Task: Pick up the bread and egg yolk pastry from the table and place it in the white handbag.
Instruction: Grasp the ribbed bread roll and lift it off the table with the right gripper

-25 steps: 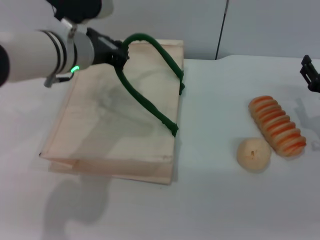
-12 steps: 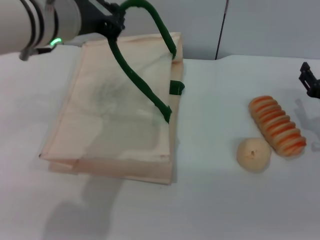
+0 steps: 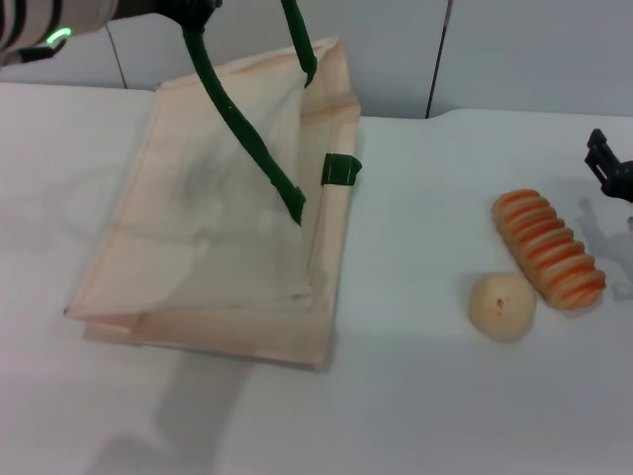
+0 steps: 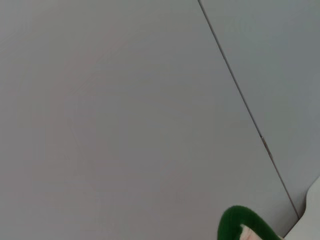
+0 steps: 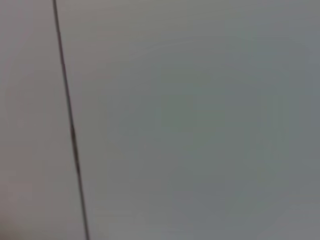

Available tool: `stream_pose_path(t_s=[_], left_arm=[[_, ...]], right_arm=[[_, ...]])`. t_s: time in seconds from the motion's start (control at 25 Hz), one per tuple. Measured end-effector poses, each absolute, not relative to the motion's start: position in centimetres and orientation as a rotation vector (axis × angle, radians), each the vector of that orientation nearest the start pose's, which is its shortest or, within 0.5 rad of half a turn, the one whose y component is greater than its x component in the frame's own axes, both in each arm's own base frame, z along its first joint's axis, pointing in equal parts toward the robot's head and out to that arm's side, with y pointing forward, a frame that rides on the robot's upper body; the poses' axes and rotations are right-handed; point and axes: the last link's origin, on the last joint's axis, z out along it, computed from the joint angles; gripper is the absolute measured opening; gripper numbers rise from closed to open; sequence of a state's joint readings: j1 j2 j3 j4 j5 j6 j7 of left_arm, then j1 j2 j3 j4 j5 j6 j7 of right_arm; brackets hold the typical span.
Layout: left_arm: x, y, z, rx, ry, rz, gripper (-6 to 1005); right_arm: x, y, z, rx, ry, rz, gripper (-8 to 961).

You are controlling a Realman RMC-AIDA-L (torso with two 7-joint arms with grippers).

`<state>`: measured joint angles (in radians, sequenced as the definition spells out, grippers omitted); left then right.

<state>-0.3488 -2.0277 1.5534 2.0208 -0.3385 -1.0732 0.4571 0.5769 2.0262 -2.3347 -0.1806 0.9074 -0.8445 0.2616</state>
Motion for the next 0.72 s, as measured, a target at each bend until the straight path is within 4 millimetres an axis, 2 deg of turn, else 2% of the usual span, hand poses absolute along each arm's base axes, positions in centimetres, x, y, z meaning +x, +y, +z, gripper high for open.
stream_pose_path(t_s=[0.32, 0.72], left_arm=[[-8.2, 35.3, 10.0, -2.081, -0.223, -0.018, 113], [-7.6, 35.7, 10.8, -2.075, -0.203, -0.004, 113]], right_arm=[[32.4, 38.1, -2.1, -1.736, 0.756, 0.604, 676], [31.5, 38.6, -2.5, -1.796, 0.719, 0.608, 680]])
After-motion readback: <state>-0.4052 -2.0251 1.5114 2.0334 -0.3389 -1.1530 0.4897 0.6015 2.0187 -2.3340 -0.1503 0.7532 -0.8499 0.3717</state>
